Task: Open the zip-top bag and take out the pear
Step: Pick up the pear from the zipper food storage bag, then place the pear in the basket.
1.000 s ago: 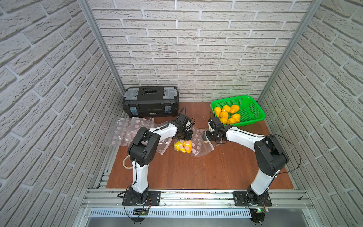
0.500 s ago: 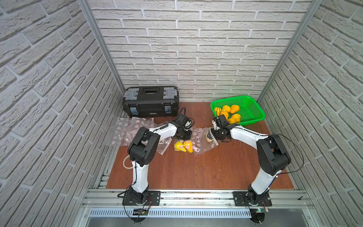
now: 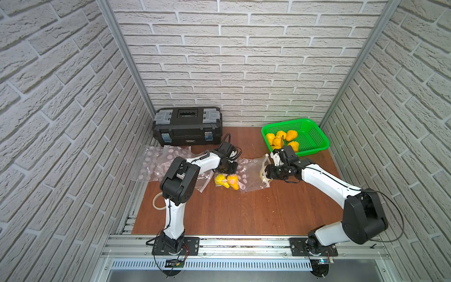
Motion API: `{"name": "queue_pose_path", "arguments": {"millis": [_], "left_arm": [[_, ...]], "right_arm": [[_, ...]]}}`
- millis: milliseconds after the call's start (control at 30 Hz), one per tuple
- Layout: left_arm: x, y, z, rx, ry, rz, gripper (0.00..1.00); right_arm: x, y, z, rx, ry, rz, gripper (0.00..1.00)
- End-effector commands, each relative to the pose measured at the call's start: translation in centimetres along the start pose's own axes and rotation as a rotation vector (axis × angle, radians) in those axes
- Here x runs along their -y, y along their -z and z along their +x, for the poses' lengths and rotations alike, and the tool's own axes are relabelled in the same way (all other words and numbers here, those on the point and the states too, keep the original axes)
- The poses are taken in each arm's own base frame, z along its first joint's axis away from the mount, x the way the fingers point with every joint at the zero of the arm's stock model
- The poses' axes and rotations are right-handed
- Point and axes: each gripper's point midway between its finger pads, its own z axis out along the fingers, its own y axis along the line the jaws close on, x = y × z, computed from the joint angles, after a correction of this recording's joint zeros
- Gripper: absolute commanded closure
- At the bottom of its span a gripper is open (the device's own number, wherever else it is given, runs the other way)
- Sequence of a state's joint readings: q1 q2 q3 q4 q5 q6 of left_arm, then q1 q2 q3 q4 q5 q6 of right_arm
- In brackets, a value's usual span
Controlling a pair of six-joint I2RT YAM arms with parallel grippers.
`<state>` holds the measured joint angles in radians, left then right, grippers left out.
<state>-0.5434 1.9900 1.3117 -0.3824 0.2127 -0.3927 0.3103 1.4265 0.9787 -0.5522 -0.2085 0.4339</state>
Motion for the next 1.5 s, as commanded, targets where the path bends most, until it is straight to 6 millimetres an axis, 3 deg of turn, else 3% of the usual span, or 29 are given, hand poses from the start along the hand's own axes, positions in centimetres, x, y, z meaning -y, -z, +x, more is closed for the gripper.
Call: {"name": "queue_pose_path", "arguments": {"millis": [0, 233, 367, 533, 667, 933, 1100, 1300, 1467], "left_arm": [[-3.6, -1.6, 4.4, -0.162, 0.042, -0.114, 1.0], [-3.6, -1.0, 4.4, -0.146, 0.039, -0.123, 1.0], [-3.1, 0.0, 3.5, -0.097, 0.036, -0.113, 1.0], [-1.3, 1.8, 1.7, -0.028, 0.004, -0.083, 0.93], [0.4, 3.5, 0.2, 0.03, -0.004, -0.044, 0.89], [2.2, 7.1, -1.7, 0.123, 0.013, 0.008, 0.81], [2.2, 9.0, -1.7, 0.149, 0.025, -0.009, 0.8], [1.6, 9.8, -0.9, 0.149, 0.073, -0.037, 0.8], [0.4, 10.4, 0.2, 0.148, 0.128, -0.086, 0.78]], "right_arm": [[1.3, 2.1, 1.2, -0.003, -0.049, 0.008, 0.71], [3.5, 8.0, -2.3, 0.193, -0.12, 0.028, 0.71], [5.2, 10.9, -6.5, 0.339, -0.151, 0.067, 0.71], [8.3, 11.9, -12.1, 0.412, -0.197, 0.145, 0.71], [11.9, 10.6, -16.3, 0.392, -0.228, 0.224, 0.7], [19.0, 6.6, -22.7, 0.314, -0.31, 0.274, 0.7], [23.5, 2.7, -25.0, 0.263, -0.346, 0.342, 0.68], [26.4, -0.7, -26.5, 0.259, -0.345, 0.365, 0.61], [26.9, -0.3, -26.8, 0.268, -0.332, 0.398, 0.35]]}}
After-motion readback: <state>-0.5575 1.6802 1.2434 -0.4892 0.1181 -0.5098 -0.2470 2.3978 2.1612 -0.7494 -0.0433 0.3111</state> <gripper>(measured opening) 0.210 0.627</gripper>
